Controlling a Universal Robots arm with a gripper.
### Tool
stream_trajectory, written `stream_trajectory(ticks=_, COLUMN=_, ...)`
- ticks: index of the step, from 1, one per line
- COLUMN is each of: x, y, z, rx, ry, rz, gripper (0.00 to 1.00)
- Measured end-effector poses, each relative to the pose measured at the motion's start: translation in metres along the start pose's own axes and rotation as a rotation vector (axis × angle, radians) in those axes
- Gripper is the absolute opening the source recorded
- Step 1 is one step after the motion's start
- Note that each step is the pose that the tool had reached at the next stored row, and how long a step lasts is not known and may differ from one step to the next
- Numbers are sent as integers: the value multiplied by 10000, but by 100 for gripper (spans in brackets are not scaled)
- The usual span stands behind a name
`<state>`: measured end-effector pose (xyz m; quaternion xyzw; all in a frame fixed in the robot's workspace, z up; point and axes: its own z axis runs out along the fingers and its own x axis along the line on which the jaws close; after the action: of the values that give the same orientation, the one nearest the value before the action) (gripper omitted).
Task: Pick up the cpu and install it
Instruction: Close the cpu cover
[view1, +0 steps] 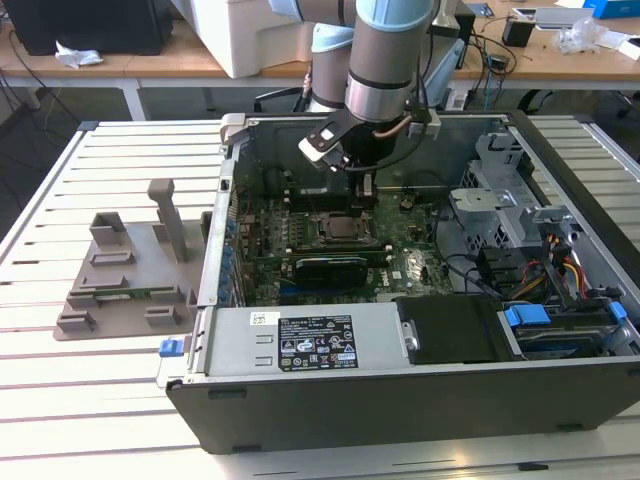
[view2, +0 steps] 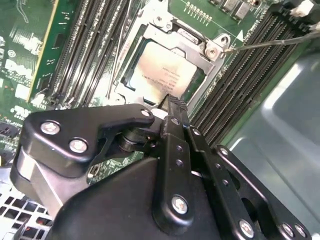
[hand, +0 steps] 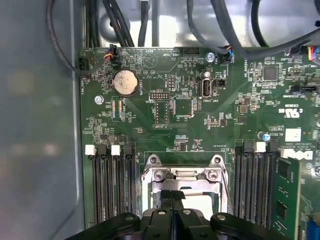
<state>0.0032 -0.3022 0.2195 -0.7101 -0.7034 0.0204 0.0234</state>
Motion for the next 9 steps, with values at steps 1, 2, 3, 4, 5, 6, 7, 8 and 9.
stream_trajectory(ticks=1, x=0, y=0, z=-7, rx=0, ry=-2, rz=0, gripper=11)
stream_trajectory(ticks=2, x=0, y=0, z=-6, rx=-1, ry=2, rz=-1, gripper=11)
stream_trajectory(ticks=3, x=0, y=0, z=-7, rx=-1, ry=1, rz=0, gripper=11)
stream_trajectory(ticks=4, x=0, y=0, z=-7, rx=0, ry=-1, rz=-1, gripper=11)
stream_trajectory(ticks=5, x=0, y=0, z=-7, rx=0, ry=0, rz=0, gripper=11)
stream_trajectory(ticks=6, x=0, y=-1, z=-7, rx=0, ry=0, rz=-1, gripper=11)
stream_trajectory(ticks=7, x=0, y=-5, z=-7, rx=0, ry=-1, rz=-1, gripper=11)
stream_trajectory(ticks=8, x=-1, y=-16, z=-7, rx=1, ry=-2, rz=0, gripper=11)
stream_trajectory(ticks=9, x=-1, y=-26, z=-6, rx=1, ry=-3, rz=-1, gripper=11)
